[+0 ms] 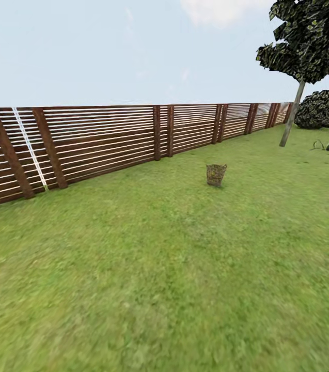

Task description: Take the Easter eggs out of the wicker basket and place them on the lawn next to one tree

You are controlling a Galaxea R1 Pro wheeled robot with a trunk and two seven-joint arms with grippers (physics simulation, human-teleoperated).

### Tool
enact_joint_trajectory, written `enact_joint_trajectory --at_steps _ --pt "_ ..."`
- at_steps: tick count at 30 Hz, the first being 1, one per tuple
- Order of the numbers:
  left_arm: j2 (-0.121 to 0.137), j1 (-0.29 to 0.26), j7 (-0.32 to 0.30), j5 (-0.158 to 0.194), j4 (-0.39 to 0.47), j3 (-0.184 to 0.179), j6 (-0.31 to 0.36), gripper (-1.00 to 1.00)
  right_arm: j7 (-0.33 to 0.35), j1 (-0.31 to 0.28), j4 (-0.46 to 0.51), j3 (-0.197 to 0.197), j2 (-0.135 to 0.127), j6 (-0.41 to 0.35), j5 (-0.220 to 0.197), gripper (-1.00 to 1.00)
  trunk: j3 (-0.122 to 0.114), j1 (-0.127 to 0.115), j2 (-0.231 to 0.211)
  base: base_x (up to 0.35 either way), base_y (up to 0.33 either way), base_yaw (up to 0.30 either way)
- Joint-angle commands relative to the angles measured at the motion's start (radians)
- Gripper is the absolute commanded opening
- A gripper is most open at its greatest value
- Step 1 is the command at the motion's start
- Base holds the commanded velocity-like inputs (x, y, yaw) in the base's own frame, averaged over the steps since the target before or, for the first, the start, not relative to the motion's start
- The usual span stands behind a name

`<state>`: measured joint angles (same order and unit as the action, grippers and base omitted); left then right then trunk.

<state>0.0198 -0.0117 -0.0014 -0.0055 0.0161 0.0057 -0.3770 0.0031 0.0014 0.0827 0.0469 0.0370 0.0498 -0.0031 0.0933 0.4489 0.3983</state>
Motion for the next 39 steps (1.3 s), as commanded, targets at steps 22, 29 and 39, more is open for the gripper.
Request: enact_joint_trajectory --at_steps 22,29,39 --pt "0.0 -0.001 0.0 -0.001 -0.001 0.0 -0.004 1.0 0.0 0.0 0.001 0.004 0.0 0.001 0.0 1.0 0.002 0.001 0.002 0.304 0.0 -0.113" --pt "0.0 -0.001 0.0 -0.001 -0.001 0.0 -0.003 1.0 0.0 0.0 -0.001 0.006 0.0 0.0 0.0 1.0 0.002 0.001 0.002 0.302 0.0 -0.001" --pt "0.0 -0.001 0.0 -0.001 -0.001 0.0 -0.004 1.0 0.0 0.0 -0.002 0.005 0.0 0.0 0.0 1.0 0.002 0.001 0.002 0.302 0.0 0.0"
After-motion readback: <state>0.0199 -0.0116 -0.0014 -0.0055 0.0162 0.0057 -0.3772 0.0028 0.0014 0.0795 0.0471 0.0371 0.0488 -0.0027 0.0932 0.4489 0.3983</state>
